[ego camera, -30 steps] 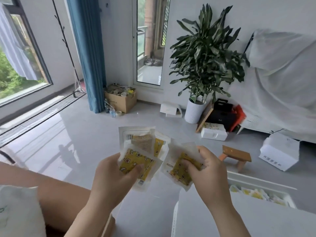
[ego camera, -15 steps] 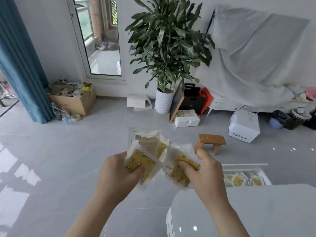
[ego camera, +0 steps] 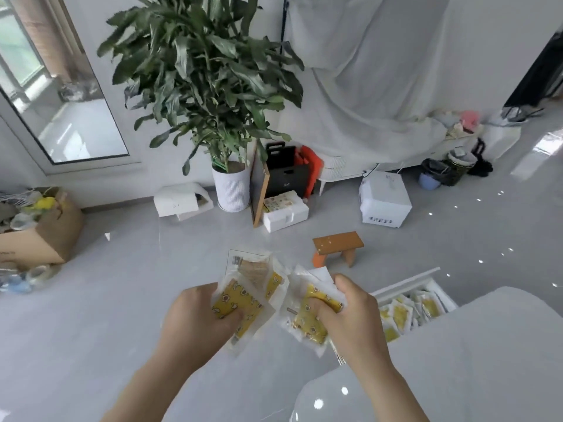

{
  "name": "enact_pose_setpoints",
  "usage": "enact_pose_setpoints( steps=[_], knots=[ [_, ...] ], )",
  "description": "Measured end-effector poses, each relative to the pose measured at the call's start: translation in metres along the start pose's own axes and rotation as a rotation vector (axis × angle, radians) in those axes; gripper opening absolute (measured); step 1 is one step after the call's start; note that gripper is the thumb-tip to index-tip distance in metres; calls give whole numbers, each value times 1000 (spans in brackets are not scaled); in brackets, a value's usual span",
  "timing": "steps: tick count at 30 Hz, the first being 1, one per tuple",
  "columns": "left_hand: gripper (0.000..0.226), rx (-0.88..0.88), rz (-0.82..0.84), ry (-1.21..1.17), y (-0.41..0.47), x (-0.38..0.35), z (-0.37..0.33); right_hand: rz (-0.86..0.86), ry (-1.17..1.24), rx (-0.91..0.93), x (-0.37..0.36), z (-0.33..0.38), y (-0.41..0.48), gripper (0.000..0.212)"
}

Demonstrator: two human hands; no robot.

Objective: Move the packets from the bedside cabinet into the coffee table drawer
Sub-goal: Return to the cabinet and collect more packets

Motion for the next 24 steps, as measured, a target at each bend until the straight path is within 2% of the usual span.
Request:
enact_pose_setpoints(
  steps=[6, 12, 24],
  knots=[
    [19, -56, 135, 17, 77, -48, -33, -96, -55, -134, 7, -31, 61, 28],
    [21, -161, 283, -21, 150, -98, -64, -168, -99, -295, 4, -62, 104, 14],
    [22, -383, 496, 44, 329, -162, -106, -351, -139, -480, -51, -72, 230, 12]
  ],
)
Point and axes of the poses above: each hand's wrist, its own y-axis towards the middle knuckle, its own x-axis out of the back of the hand, z = x × y, the point moved 3 cm from there along y, towards the middle knuckle, and after that the axes turned 9 degrees about -z, right-handed, at the moved point
